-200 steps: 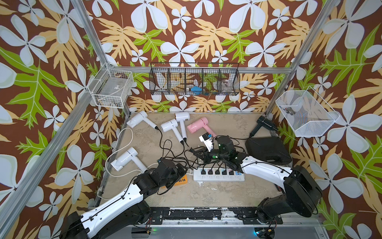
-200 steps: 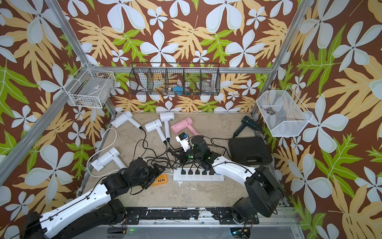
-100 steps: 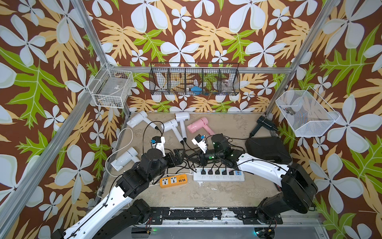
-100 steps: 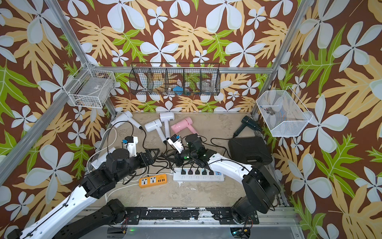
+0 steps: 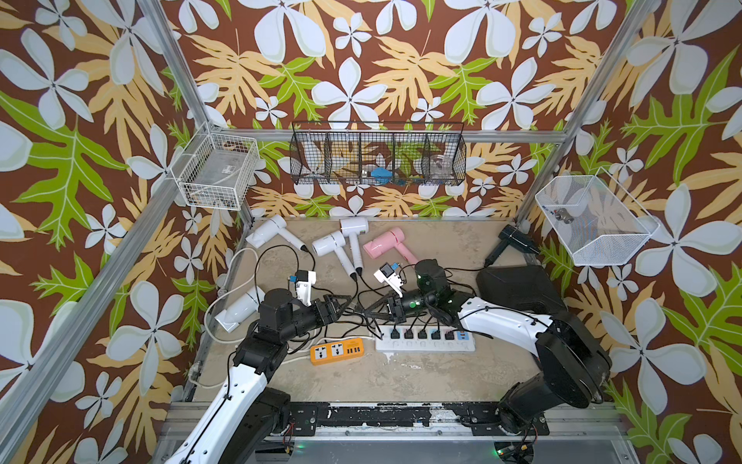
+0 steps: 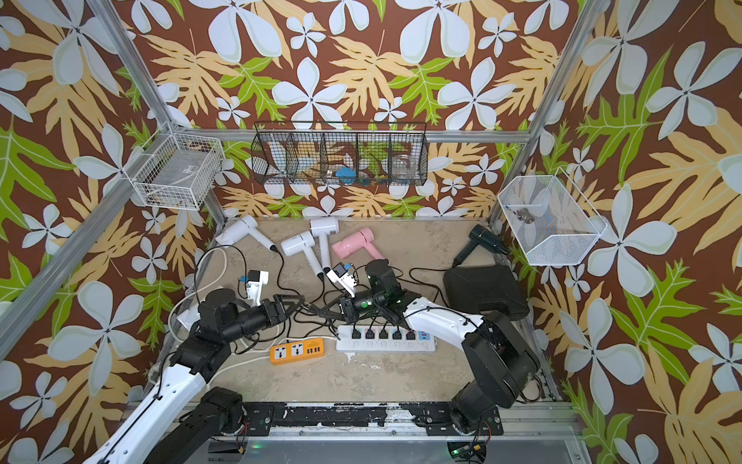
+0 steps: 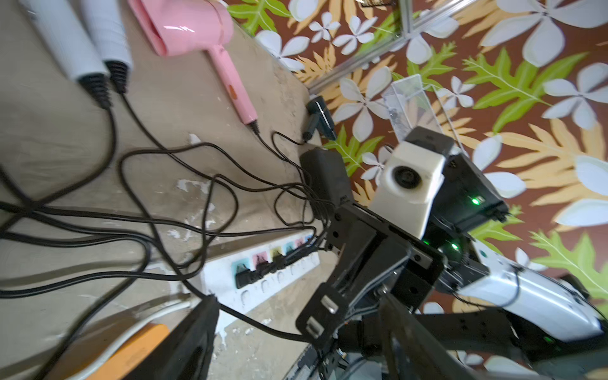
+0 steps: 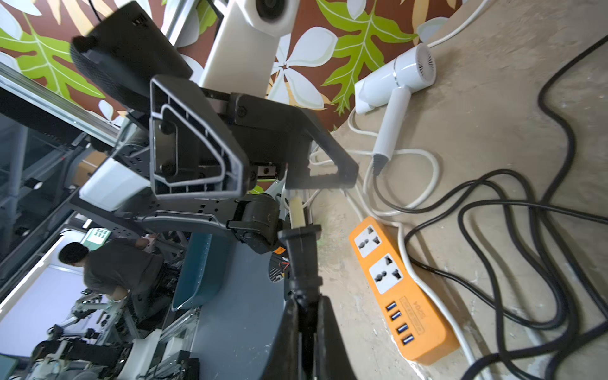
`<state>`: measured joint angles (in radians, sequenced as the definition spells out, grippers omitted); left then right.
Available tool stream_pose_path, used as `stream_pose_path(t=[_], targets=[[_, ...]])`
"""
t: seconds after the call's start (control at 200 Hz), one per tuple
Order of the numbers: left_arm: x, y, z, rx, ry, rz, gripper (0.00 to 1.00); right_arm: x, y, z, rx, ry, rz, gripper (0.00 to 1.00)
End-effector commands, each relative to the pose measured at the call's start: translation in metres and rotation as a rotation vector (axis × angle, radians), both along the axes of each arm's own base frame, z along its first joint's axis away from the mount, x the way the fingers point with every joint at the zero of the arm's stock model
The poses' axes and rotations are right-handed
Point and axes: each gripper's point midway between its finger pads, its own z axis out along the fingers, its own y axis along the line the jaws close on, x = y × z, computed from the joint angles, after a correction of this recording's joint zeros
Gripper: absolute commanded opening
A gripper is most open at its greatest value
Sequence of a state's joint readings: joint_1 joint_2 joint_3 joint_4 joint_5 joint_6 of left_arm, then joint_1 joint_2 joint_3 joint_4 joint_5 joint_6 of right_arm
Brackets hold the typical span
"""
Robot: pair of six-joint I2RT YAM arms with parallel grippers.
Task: Charge the blow dryers
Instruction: Insert the plug into the socket.
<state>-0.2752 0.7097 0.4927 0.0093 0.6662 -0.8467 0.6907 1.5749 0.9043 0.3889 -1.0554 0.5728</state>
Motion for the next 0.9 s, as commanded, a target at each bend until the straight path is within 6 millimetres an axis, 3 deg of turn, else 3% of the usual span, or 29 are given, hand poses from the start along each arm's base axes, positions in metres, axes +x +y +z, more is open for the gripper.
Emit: stream_pose_path(t=[0.0,0.1,0.225,0.31,0.781,0.891], targets=[[-0.017,-0.014,0.036,-0.139,-0.1,-0.131,0.78,-0.003,-0.001,0.017,0.077,0.019,0.038,0.0],[-0.021,-0.015,0.032,-0.166,-0.09,-0.149,0.75,-0.005,-0.005,0.027,0.135,0.051,0.056,0.0],[-0.019,-0.016,0.022,-0.167,-0.071,-0.148,0.62,-0.008,-0.007,0.034,0.171,0.072,0.074,0.0],[-0.018,-0.016,0.021,-0.172,-0.067,-0.148,0.55,-0.009,-0.007,0.033,0.171,0.077,0.077,0.0],[-0.018,-0.019,0.022,-0.183,-0.075,-0.177,0.37,-0.013,-0.007,0.028,0.188,0.122,0.105,0.0],[-0.019,-0.019,0.017,-0.176,-0.068,-0.177,0.27,-0.014,-0.007,0.031,0.208,0.14,0.12,0.0]])
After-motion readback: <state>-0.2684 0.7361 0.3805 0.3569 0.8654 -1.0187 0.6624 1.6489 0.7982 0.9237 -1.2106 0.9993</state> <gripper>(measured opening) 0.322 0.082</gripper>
